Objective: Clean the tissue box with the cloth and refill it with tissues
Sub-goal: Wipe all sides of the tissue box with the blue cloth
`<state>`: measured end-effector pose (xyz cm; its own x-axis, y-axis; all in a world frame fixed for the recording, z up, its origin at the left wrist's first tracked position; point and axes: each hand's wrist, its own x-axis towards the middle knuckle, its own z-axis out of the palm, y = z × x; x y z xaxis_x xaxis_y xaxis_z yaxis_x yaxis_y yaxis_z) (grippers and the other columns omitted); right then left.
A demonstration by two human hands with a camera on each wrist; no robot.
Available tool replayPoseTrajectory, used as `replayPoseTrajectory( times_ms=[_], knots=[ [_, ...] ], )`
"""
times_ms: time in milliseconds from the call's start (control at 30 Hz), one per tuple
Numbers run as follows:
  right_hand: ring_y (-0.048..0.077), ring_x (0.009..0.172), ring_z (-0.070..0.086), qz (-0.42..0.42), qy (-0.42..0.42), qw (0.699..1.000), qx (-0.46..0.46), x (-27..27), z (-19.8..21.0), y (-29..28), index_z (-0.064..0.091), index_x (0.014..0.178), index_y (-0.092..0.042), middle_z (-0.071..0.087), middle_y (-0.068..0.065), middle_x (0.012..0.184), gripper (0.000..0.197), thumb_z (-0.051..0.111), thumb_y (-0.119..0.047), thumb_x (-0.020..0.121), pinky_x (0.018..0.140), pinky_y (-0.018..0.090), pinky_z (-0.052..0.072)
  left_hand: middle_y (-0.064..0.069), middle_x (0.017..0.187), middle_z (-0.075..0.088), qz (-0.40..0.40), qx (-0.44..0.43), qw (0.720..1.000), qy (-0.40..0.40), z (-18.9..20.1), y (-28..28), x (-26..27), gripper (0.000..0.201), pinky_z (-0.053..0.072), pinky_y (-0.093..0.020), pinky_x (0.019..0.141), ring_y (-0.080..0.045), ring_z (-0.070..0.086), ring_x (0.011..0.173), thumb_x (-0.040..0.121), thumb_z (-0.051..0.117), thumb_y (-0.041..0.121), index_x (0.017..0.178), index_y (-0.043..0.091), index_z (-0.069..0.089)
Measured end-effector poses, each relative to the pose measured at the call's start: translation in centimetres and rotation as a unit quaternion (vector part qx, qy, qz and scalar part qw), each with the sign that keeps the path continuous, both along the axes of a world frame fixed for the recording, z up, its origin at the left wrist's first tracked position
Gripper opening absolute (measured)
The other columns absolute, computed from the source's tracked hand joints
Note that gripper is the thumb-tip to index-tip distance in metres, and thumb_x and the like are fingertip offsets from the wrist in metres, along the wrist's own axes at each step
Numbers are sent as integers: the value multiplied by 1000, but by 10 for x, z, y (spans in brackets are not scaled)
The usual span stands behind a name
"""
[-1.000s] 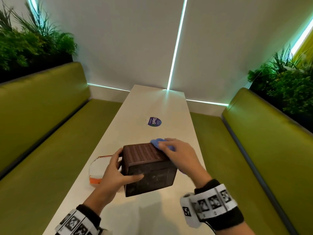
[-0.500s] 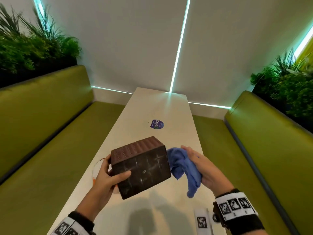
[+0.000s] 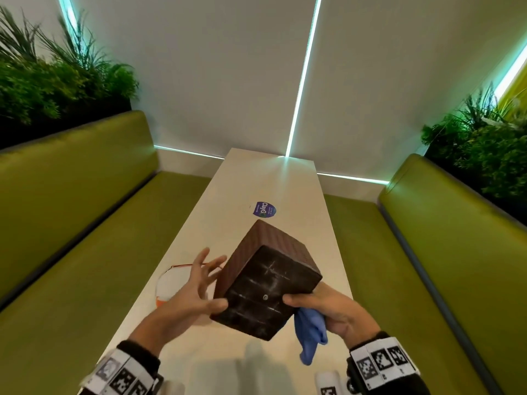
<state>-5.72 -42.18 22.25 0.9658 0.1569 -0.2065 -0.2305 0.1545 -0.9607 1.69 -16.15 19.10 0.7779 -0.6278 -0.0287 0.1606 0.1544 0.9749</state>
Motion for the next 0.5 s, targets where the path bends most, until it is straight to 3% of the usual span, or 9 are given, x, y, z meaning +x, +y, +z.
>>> replayPoseTrajectory(
  times_ms=[67,167,267,333,400,500],
  knots=[
    [26,116,62,48,-21,997,-65,5,5,-4,50,132,-8,64,11,127,67,78,1,72,95,36,52,24,146,38,-42,61,996,-56,14,-2,6,137,28,-32,110,2,38,135,41,94,49,147,46,8],
    [29,123,57,73,-32,990,-119,10,11,-4,38,141,-16,59,9,135,84,82,-3,71,104,46,46,12,138,54,-51,98,989,-95,25,-15,8,106,38,-38,111,-6,51,128,59,90,28,144,39,28],
    [24,119,60,-15,-16,991,-131,8,28,-11,32,144,-31,59,0,134,108,93,-33,54,103,42,47,12,129,61,18,113,989,-93,22,-19,8,93,49,-29,99,-7,57,121,54,91,30,132,40,42],
    [27,116,60,-79,-50,977,-193,5,48,-15,36,141,-33,59,3,130,116,89,-59,42,101,47,49,15,123,62,58,126,986,-88,17,-20,5,92,52,-20,86,-7,59,116,48,92,33,126,44,44],
    [27,116,59,-129,-115,942,-287,5,68,-8,44,137,-27,60,3,128,97,77,-69,56,99,48,49,15,118,61,86,149,981,-92,15,-27,0,90,51,-16,77,-5,60,109,52,94,26,124,41,43],
    [16,118,54,-161,-222,874,-401,13,82,28,42,143,-28,56,-5,133,62,58,-52,88,101,38,45,16,113,61,113,162,975,-105,15,-45,-8,85,49,-13,72,-1,61,100,58,92,13,124,37,43]
  ],
)
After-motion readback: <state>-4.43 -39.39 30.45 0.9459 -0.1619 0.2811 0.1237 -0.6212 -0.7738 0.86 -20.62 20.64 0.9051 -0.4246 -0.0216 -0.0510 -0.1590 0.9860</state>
